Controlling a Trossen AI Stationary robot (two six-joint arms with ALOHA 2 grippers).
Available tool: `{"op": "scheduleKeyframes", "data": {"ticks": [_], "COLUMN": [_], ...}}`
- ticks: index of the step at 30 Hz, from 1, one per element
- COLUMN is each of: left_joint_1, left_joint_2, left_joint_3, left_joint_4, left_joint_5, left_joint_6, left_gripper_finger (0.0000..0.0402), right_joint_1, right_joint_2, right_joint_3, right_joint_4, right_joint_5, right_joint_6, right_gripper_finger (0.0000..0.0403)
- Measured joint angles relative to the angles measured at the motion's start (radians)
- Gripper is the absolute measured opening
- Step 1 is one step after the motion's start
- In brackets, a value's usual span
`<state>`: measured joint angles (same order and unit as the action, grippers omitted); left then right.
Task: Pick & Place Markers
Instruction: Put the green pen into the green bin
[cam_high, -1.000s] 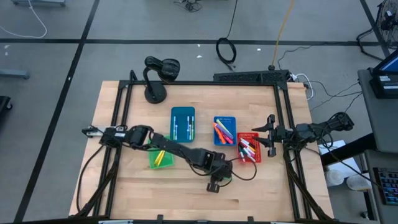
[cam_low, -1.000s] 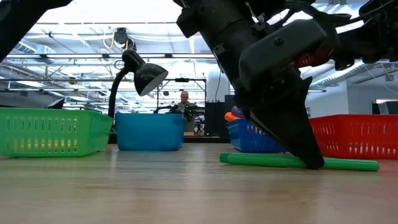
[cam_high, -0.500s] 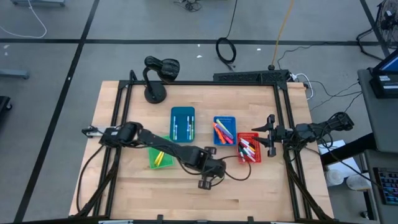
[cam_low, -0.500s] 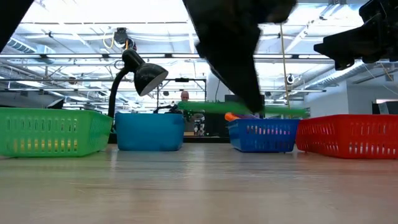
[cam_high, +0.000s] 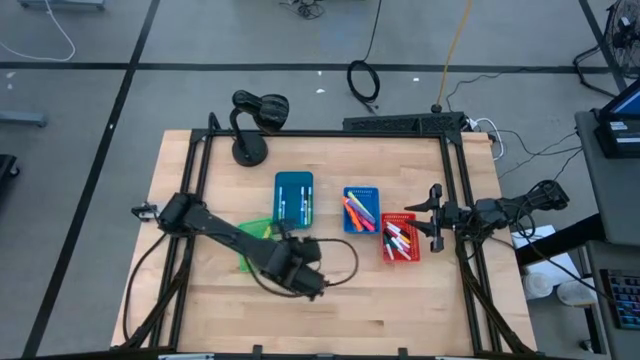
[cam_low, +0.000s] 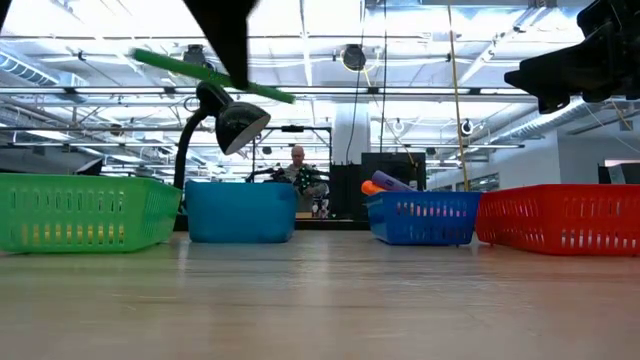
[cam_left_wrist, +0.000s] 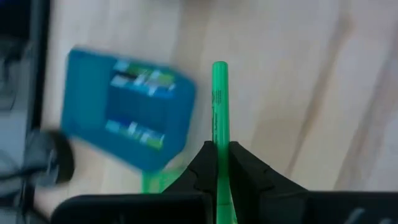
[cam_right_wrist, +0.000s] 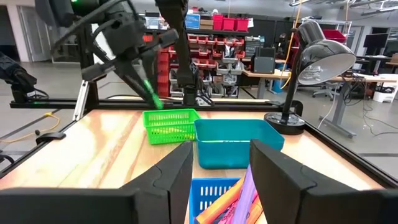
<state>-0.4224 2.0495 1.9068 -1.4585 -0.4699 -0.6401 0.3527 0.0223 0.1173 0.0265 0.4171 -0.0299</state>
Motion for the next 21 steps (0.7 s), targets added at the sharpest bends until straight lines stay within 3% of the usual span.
{"op": "scheduleKeyframes", "data": {"ticks": [5, 9, 17, 21], "left_joint_1": [-0.037, -0.064, -0.079, -0.070], "left_joint_2": [-0.035, -0.100, -0.306, -0.431], "left_joint_3": [-0.003, -0.091, -0.443, -0.638], "left_joint_4": [-0.116, -0.081, 0.002, 0.191], "left_joint_5": [-0.077, -0.076, 0.003, 0.011], "left_joint_6": [-0.249, -0.310, -0.566, -0.666], "left_gripper_finger": [0.0019, 0.0019, 0.0019, 0.0018], "right_joint_1": [0.000, 0.000, 0.000, 0.000], "right_joint_2": [0.000, 0.000, 0.000, 0.000], "right_joint_3": [0.000, 0.000, 0.000, 0.000], "right_joint_4": [0.001, 0.004, 0.007, 0.007], "right_joint_5": [0.000, 0.000, 0.000, 0.000], "right_joint_6": [0.000, 0.000, 0.000, 0.000], "right_gripper_finger": [0.0146, 0.0146, 0.0146, 0.0146]}}
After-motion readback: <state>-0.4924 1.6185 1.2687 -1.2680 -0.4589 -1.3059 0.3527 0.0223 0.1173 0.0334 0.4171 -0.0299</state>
